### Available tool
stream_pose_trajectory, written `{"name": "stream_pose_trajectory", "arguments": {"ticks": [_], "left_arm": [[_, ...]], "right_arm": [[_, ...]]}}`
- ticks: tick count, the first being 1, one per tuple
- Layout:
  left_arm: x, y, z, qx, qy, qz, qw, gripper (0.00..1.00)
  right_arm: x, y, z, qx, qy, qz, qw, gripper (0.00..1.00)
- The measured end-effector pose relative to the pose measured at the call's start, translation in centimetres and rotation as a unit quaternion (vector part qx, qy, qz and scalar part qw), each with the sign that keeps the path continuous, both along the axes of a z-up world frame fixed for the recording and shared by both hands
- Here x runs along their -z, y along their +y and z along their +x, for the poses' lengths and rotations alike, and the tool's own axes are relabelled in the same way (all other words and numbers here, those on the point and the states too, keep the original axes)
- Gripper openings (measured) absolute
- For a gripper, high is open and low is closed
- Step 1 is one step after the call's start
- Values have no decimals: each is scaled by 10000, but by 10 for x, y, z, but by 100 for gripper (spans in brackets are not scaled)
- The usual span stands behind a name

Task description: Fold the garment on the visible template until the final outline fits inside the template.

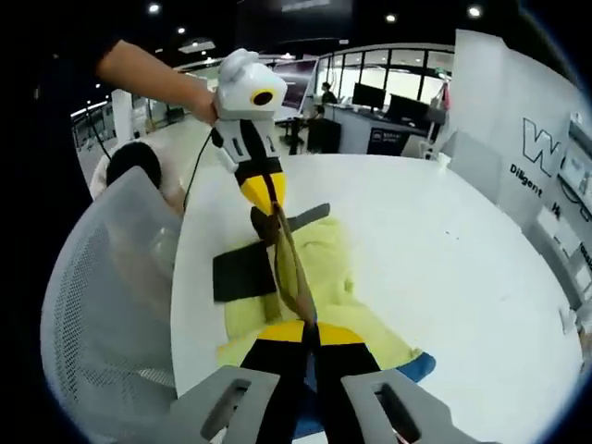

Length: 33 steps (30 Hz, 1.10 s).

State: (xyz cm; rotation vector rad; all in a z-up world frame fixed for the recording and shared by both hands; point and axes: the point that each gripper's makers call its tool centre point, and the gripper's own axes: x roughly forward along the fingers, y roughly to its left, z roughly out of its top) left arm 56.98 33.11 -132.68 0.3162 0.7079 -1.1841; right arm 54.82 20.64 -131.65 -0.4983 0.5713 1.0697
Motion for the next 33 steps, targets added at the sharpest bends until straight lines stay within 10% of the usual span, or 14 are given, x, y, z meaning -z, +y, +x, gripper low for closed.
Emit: {"name": "stream_pose_trajectory", "arguments": {"ticks": [22,33], "left_arm": [[-75,-10,64,-41,-1185,-22,9929,3],[-83,-14,96,-176,-1578,157,9872,3]], "right_arm": [[-68,-5,56,299,-932,-84,9952,0],[-79,-9,87,625,-1143,-149,9914,0]]}}
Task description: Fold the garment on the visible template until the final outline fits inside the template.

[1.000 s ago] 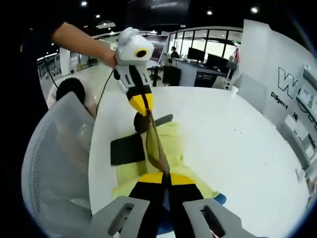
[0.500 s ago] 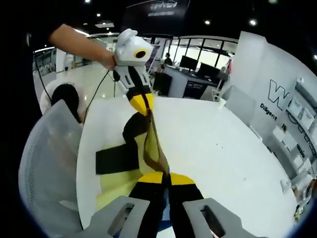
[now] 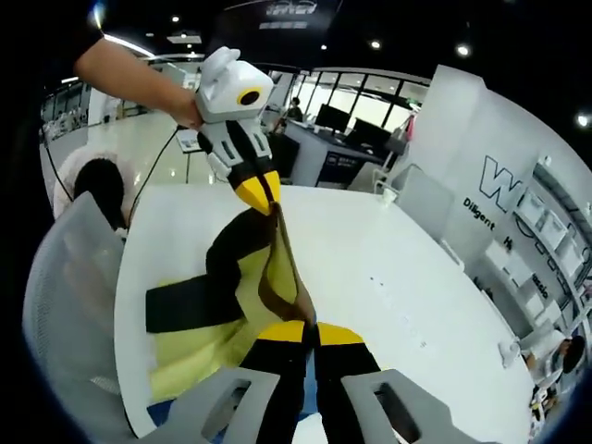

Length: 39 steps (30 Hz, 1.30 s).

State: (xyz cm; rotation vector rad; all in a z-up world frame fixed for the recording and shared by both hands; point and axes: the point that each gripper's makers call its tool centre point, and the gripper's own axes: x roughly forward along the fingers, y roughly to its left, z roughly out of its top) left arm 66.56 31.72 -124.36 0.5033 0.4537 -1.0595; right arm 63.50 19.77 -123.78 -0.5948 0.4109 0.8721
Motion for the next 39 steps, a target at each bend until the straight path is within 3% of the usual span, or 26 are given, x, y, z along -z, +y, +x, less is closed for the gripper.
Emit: {"name": "stream_pose_trajectory", "arguments": {"ticks": [10,22,39], "left_arm": [[-8,-6,33,-60,-374,191,9991,3],[-9,-10,64,-221,-283,278,9990,4],[14,-8,96,-616,-77,444,9971,3]], "right_arm": [[-9,-7,31,217,-194,-56,9996,0],[-4,-19,66,404,-199,-45,9990,0],[18,-22,107,711,-179,87,9973,0]]}}
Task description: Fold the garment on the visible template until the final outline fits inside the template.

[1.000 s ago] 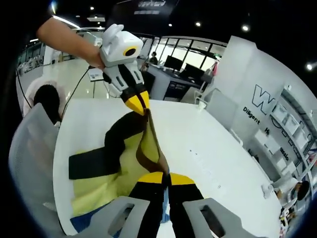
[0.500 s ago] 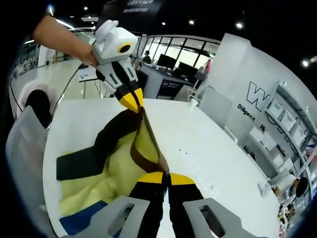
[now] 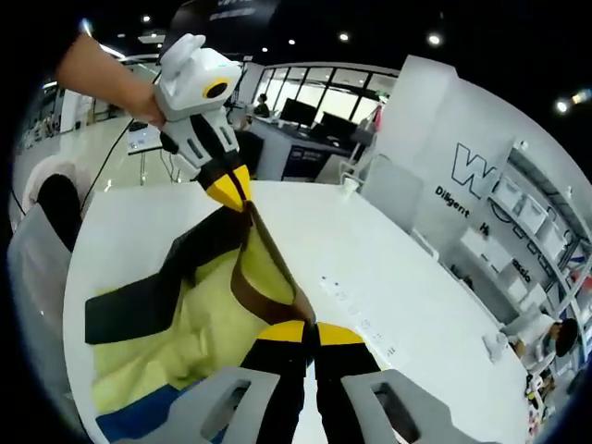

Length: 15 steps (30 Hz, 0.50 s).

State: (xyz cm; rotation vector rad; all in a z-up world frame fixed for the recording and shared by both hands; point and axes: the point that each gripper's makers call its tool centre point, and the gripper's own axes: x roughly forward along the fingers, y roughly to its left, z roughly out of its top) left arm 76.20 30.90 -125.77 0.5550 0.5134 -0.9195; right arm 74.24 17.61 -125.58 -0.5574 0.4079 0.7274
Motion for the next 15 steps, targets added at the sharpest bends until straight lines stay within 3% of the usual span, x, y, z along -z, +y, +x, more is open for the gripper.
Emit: {"name": "stream_pose_trajectory", "arguments": {"ticks": [9,15], "left_arm": [[21,0,17,-182,82,180,9996,2],[40,-5,22,-92,49,422,9991,2]], "right_arm": [[30,-1,13,51,176,51,9998,0],[53,-5,23,180,331,12,9993,0]]}}
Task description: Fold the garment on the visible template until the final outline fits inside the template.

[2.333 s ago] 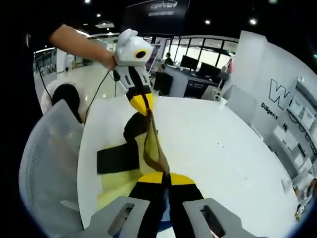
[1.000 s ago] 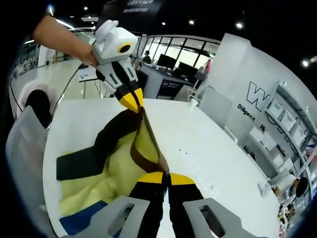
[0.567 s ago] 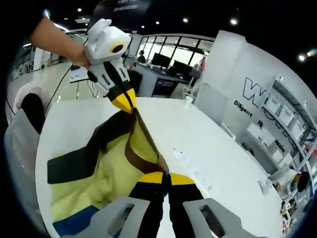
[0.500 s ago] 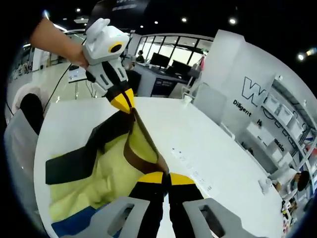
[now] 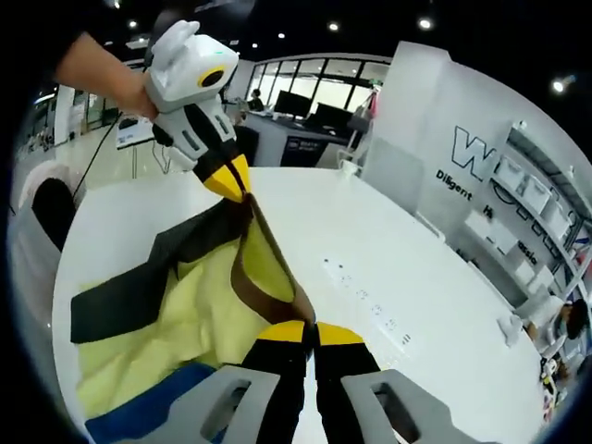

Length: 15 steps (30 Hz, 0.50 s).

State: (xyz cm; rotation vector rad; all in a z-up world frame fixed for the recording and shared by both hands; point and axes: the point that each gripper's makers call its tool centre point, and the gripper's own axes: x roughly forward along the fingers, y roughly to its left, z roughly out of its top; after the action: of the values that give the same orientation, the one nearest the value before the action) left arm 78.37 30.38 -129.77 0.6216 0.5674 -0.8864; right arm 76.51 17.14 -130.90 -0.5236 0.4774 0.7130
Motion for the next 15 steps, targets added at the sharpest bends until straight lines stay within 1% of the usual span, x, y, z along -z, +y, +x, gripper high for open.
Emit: {"name": "stream_pose_trajectory", "arguments": {"ticks": [4,8,12,15], "left_arm": [[8,-2,4,32,-35,126,9999,2],[16,-2,13,49,-95,234,9997,2],[25,0,23,-44,-161,364,9992,2],[34,2,29,-115,-190,492,9985,2]], "right_arm": [[10,-3,5,150,97,74,9998,0],[16,-4,12,217,141,125,9996,0],[21,-2,22,249,124,134,9995,0],[28,0,31,280,188,134,9993,0]]}}
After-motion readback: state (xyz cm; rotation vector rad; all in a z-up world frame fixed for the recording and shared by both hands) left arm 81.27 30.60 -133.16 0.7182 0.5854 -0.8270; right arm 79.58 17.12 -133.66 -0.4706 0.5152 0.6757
